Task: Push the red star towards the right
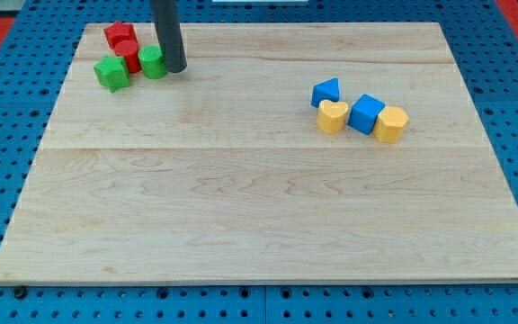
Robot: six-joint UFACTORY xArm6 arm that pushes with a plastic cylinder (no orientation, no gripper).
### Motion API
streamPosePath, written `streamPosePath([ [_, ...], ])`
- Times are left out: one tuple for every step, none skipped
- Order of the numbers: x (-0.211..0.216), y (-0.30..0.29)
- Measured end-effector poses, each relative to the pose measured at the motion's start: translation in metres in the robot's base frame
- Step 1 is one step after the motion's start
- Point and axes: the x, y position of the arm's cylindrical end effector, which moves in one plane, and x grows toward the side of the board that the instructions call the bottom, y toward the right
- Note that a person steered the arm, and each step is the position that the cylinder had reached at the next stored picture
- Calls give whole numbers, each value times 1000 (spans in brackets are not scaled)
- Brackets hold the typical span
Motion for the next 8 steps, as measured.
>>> streamPosePath([
  [30,15],
  [76,-6],
  [112,-27],
  [105,43],
  [102,-29],
  [57,-144],
  [25,-180],
  [-25,-154],
])
